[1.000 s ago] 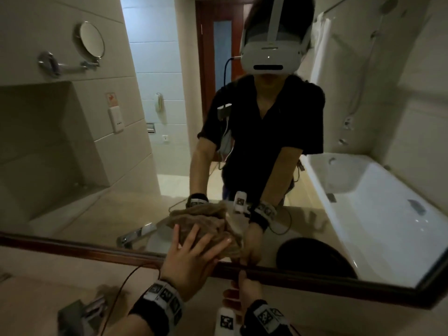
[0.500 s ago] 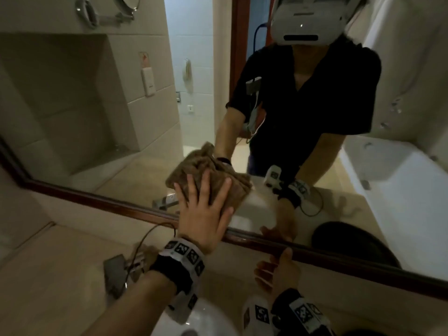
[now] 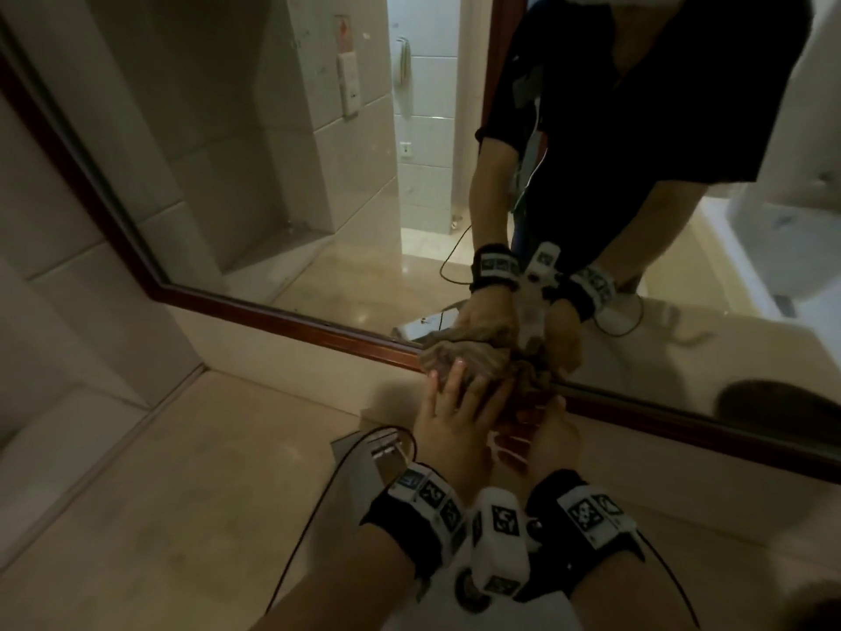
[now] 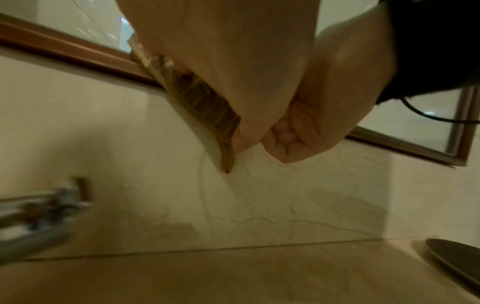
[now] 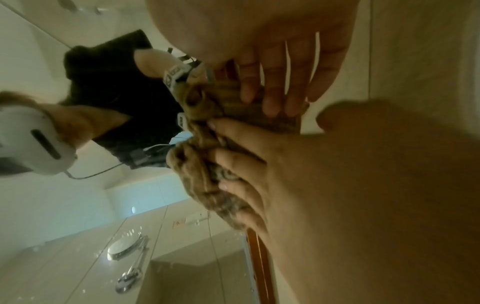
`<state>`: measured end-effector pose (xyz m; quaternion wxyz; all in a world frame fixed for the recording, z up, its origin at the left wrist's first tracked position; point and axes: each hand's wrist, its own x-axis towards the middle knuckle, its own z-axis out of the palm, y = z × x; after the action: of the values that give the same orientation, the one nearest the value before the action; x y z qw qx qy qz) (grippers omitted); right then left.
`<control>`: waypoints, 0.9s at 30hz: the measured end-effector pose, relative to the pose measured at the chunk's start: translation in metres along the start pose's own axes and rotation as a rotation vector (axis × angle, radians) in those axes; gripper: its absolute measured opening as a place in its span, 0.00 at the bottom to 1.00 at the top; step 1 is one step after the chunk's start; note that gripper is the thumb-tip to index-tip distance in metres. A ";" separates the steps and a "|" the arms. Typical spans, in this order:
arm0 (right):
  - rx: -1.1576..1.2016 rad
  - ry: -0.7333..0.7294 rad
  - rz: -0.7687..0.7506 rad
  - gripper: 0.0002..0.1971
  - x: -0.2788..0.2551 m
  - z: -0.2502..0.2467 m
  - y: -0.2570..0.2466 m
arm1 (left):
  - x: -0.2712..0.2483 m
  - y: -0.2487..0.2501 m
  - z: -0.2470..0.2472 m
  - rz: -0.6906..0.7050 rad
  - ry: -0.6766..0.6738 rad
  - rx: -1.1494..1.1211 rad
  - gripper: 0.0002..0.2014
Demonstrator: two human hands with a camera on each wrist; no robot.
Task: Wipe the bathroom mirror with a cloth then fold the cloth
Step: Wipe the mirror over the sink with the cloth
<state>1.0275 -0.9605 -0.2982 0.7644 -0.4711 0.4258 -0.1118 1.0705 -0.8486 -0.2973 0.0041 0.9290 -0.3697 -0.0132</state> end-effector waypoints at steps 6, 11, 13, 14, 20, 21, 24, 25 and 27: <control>-0.041 0.092 -0.037 0.31 -0.005 0.034 0.002 | -0.012 -0.058 -0.013 -0.202 -0.112 0.060 0.44; -0.031 0.083 -0.050 0.28 -0.001 0.024 0.001 | -0.001 -0.023 0.001 -0.207 0.008 -0.135 0.47; -0.047 0.062 -0.071 0.24 0.004 0.013 0.001 | 0.000 -0.012 0.009 -0.094 0.007 -0.117 0.47; -0.064 0.042 -0.083 0.21 0.008 0.008 0.001 | -0.001 -0.009 0.011 -0.012 0.014 -0.081 0.46; -0.091 0.005 -0.184 0.22 0.011 0.001 0.006 | -0.005 -0.042 0.005 0.022 0.068 0.007 0.40; -0.076 0.007 -0.174 0.23 0.010 0.005 0.007 | -0.006 -0.054 0.004 -0.053 0.087 0.000 0.41; -0.019 0.029 -0.142 0.27 0.011 0.018 0.012 | -0.008 -0.095 0.005 -0.294 0.102 -0.038 0.42; -0.003 0.035 -0.140 0.28 0.011 0.023 0.013 | -0.008 -0.105 0.005 -0.331 0.107 -0.053 0.42; 0.011 0.036 -0.115 0.29 0.012 0.032 0.017 | -0.007 -0.114 0.003 -0.309 0.140 -0.095 0.41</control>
<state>1.0556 -0.9384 -0.3123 0.7516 -0.4885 0.4110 -0.1660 1.1430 -0.7610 -0.3021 0.0714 0.9722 -0.2204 0.0337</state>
